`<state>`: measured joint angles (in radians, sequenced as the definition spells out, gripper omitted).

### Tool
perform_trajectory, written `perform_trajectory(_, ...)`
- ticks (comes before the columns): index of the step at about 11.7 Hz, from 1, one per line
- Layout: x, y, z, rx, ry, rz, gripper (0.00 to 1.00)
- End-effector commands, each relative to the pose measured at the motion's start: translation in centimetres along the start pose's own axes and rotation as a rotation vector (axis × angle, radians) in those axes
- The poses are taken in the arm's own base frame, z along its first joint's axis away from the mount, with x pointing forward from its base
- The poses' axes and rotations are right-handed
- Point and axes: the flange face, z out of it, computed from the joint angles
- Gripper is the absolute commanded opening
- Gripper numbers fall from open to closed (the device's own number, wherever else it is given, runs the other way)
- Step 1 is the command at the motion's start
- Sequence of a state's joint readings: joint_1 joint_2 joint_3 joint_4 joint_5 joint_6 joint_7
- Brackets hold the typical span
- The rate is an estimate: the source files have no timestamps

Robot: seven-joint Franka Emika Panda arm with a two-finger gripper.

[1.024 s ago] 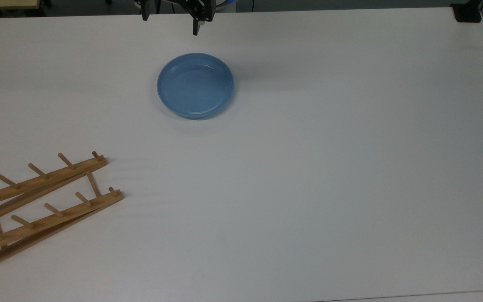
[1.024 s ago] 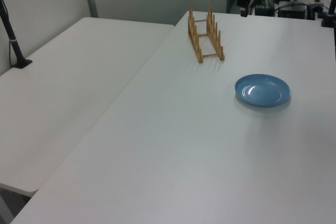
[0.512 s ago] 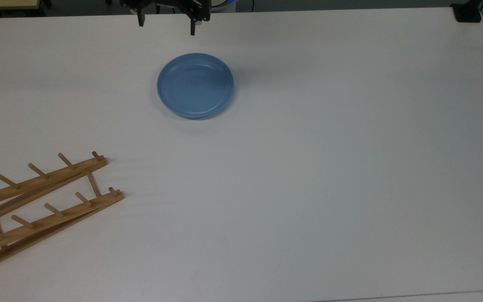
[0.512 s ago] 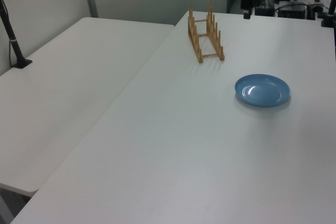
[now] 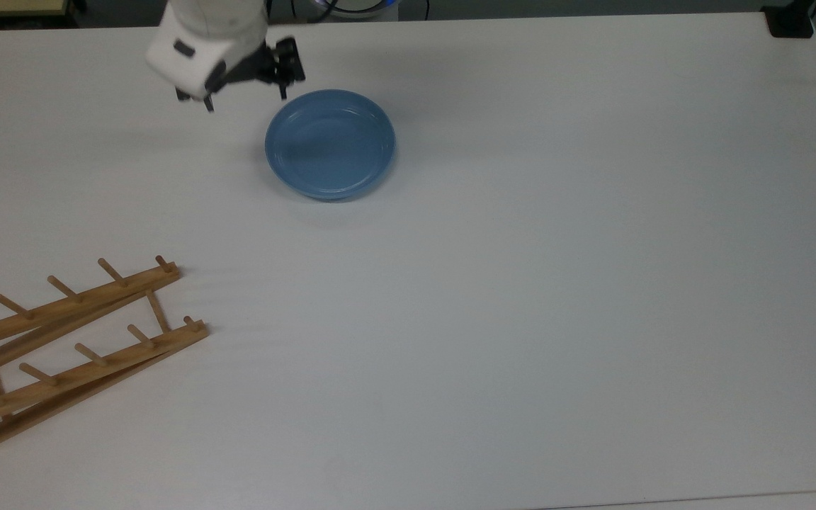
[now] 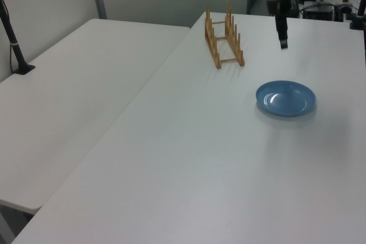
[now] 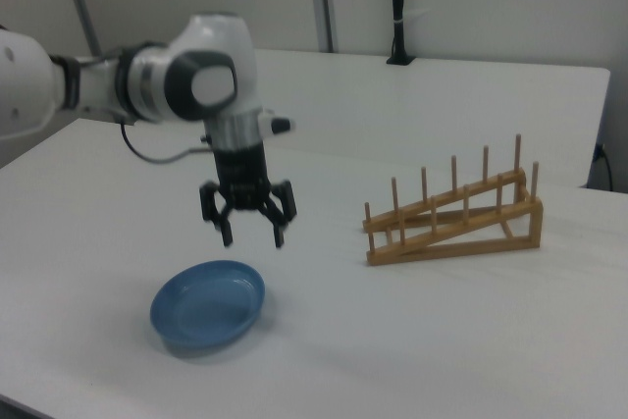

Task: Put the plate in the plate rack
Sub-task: 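Lower the gripper onto the rim of the light blue plate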

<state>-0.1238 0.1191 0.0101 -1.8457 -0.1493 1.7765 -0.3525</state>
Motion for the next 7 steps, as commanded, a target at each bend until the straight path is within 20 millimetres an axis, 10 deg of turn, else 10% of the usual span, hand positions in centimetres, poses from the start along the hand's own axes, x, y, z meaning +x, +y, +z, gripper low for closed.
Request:
perform_trajectory(1, 0.8, -0.4, 8.2, -0.032, -0.050, -0.069, 0.65)
perform_trajectory(7, 2.5, -1.2, 12.7, -0.004, -0.116, -0.080, 0.35)
